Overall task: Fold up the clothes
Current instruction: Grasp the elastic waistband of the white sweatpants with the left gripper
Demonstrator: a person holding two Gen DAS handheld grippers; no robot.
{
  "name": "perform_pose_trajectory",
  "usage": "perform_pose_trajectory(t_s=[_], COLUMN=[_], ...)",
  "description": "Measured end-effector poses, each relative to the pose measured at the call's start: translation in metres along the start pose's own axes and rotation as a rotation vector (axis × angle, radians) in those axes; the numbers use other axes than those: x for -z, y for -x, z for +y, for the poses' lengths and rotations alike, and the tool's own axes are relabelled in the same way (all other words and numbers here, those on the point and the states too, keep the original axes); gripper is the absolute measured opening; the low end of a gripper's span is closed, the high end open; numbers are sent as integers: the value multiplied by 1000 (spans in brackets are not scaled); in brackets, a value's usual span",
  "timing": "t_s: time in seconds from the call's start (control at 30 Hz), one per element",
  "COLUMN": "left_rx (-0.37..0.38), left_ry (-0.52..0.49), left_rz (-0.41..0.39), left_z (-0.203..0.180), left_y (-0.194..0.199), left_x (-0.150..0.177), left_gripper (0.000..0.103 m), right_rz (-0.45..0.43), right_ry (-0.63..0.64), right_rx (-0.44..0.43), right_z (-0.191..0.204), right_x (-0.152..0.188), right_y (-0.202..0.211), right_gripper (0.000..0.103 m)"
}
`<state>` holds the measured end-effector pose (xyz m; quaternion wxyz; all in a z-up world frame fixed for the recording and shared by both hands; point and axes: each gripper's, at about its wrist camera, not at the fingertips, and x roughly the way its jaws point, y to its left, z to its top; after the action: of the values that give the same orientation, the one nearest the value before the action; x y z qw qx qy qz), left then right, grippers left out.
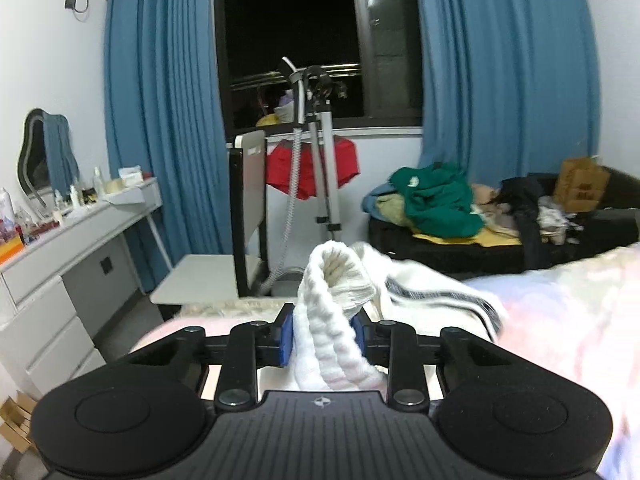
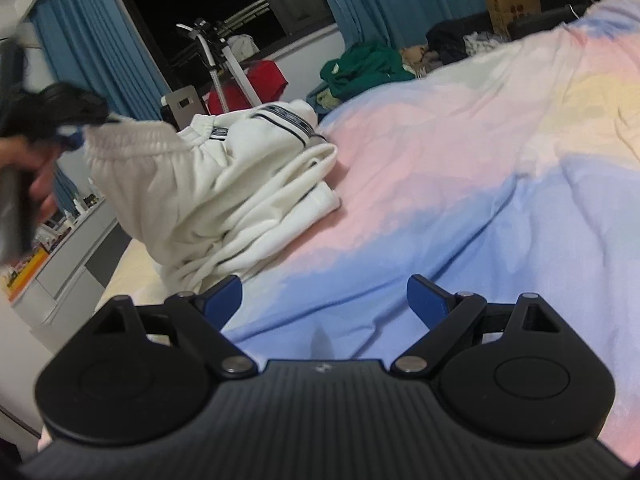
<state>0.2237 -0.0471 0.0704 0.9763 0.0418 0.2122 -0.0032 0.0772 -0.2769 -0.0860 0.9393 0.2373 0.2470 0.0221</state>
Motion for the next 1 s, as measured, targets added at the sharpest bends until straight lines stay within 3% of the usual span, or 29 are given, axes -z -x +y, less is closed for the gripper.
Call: perform_pose_trajectory(t_s=[0.23, 0.37, 0.53, 0.67, 0.77, 1.0], left_rx=[85, 74, 106, 99, 96, 132], left_ry=[94, 123, 202, 191, 168, 294], left_rz=[110, 167, 201, 174, 153, 191], left_z=[63, 87, 108, 112, 113, 135], left_y=[79, 94, 99, 95, 88, 67], left_x=[96, 146, 173, 176, 173, 172], left_gripper=[30, 31, 33, 35, 36, 37], right_rz=[-126, -218, -268, -170, -76, -16], right_ry=[101, 165, 212, 294, 297, 477], right_rx=[-56, -70, -87, -74, -111, -108], right_z=[23, 43, 60, 83, 102, 196], right_x=[-3, -1, -2, -11, -27, -64], right_y=[34, 59, 80, 50, 15, -71], right_gripper=[91, 91, 91, 89, 83, 78])
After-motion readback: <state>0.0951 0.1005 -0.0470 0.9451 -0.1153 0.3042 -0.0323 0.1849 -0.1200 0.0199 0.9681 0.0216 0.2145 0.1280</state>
